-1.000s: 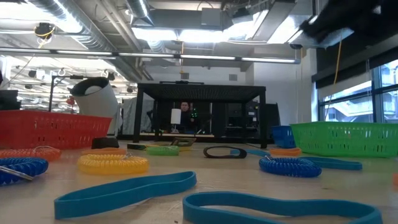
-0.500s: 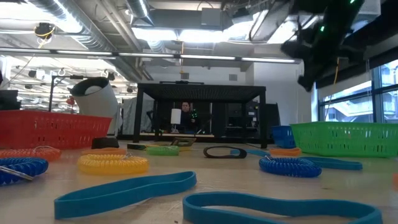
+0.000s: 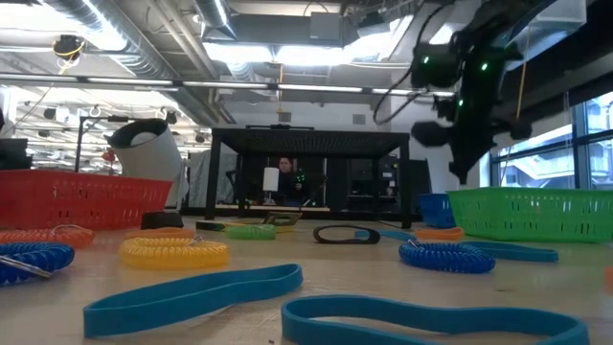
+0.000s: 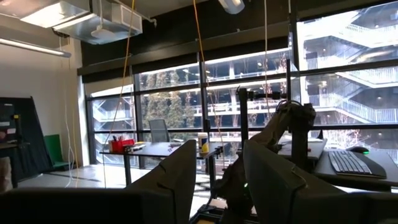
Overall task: Pick & Place Office Desk Supplies
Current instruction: Put the black rubber band into the blue bin, then put the blue rubber band into the blue bin
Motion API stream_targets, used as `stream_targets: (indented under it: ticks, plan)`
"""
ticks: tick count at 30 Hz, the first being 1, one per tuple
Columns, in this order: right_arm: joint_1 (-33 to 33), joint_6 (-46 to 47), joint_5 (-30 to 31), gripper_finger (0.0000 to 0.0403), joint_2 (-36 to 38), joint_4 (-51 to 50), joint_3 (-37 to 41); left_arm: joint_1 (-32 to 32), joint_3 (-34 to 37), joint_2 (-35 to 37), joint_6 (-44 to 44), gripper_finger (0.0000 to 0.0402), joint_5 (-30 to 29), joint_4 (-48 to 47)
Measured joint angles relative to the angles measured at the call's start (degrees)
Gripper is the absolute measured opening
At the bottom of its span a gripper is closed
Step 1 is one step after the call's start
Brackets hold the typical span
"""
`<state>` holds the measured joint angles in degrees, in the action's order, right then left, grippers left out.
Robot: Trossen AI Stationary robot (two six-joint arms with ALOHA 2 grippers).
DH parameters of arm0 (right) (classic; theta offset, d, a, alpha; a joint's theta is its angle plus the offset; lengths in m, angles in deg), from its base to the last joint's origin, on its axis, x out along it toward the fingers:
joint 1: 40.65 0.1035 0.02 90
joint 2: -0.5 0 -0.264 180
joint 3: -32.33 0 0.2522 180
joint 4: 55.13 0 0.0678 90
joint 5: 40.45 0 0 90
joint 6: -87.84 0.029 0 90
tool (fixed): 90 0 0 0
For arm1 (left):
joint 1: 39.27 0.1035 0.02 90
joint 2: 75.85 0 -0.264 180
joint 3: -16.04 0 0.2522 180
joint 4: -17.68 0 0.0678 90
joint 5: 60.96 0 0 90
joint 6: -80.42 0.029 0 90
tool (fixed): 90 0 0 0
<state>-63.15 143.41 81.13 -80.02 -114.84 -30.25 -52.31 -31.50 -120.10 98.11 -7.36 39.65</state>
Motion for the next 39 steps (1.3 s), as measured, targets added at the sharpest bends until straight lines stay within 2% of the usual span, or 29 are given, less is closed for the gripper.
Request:
stream_targets:
  ticks: [3, 8, 15, 21, 26, 32, 36, 39]
  plan:
    - [-0.8, -2.0, -2.5, 0.0020, -3.1, 0.8, 0.0, 0.0, 0.0, 0.0, 0.0, 0.0127, 0.0, 0.0]
    - [-1.7, -2.0, -2.6, 0.0036, -4.6, 1.3, 0.0, 0.0, 0.0, 0.0, 0.0, 0.0127, 0.0, 0.0]
    - [-2.4, -4.0, -2.7, 0.0104, -3.8, 1.4, 0.0, 0.0, 0.0, 0.0, 0.0, 0.0127, 0.0, 0.0]
    - [-2.3, -5.3, -2.8, 0.0176, -1.0, 0.8, 0.0, 0.0, 0.0, 0.0, 0.0, 0.0127, 0.0, 0.0]
    - [-0.9, -5.1, -5.9, 0.0193, 5.9, -4.4, 0.0, 0.0, 0.0, 0.0, 1.4, 0.0127, 0.0, 0.0]
    - [7.5, -3.4, -17.0, 0.0166, 16.5, -6.7, 0.0, 0.0, 0.0, 0.0, 1.1, 0.0127, 0.0, 0.0]
    - [18.5, 1.6, -25.8, 0.0144, 20.7, -6.4, 0.0, 0.0, 0.0, 0.0, 1.1, 0.0127, 0.0, 0.0]
    - [28.5, 7.7, -28.4, 0.0131, 20.8, -5.6, 0.0, 0.0, 0.0, 0.0, 1.1, 0.0127, 0.0, 0.0]
